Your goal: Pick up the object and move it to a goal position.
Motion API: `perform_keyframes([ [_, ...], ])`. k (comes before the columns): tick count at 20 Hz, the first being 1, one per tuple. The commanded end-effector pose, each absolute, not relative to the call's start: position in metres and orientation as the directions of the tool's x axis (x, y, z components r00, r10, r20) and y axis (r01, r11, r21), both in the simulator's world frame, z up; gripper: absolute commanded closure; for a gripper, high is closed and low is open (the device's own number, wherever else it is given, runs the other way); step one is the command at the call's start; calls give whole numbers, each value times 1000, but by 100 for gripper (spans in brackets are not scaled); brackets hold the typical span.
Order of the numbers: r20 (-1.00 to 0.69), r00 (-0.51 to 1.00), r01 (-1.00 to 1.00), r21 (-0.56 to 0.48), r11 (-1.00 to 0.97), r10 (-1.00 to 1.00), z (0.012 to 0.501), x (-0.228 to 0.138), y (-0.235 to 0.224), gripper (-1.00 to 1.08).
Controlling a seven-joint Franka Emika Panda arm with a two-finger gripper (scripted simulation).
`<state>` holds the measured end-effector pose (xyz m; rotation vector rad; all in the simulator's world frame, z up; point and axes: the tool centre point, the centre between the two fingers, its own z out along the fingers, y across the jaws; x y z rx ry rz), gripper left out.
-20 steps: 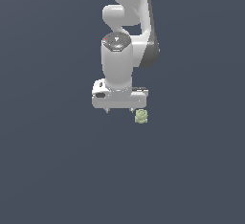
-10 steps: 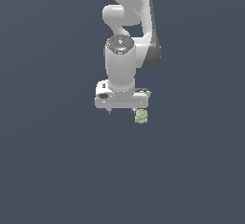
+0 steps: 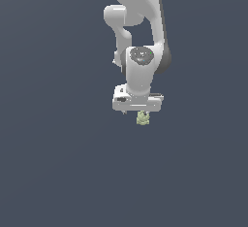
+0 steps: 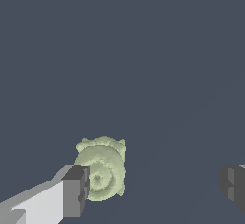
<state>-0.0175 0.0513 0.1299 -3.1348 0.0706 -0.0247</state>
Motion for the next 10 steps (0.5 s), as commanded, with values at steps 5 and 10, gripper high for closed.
perform_keyframes([
  [5, 5, 998, -69, -2, -998, -69, 102, -41, 87, -92],
  [10, 1, 997, -78, 0, -997, -78, 92, -51, 100, -92],
])
